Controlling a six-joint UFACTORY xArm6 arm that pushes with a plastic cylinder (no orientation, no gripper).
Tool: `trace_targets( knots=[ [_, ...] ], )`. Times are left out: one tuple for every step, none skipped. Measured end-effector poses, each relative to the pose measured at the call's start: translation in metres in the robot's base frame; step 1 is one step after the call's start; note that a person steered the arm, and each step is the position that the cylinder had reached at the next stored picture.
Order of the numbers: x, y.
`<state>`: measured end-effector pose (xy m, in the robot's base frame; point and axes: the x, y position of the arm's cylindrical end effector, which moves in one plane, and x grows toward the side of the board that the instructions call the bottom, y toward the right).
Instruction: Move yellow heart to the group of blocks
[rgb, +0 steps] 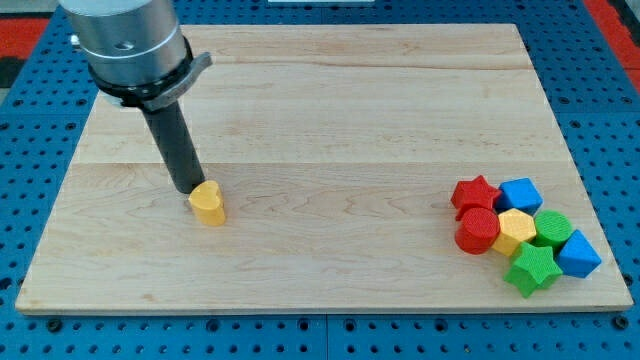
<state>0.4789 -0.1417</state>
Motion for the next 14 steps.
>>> trace_targets(
  knots=[
    [0.01,0.001],
    [0.015,0.001],
    [0.024,0.001],
    [0.033,0.001],
    [0.037,0.003],
    [0.037,0.012],
    [0.039,0.025],
    [0.043,0.045],
    [0.05,0.056],
    [0.063,0.056],
    [0.068,0.06],
    [0.069,0.081],
    [0.069,0.113],
    [0.069,0.143]
  ],
)
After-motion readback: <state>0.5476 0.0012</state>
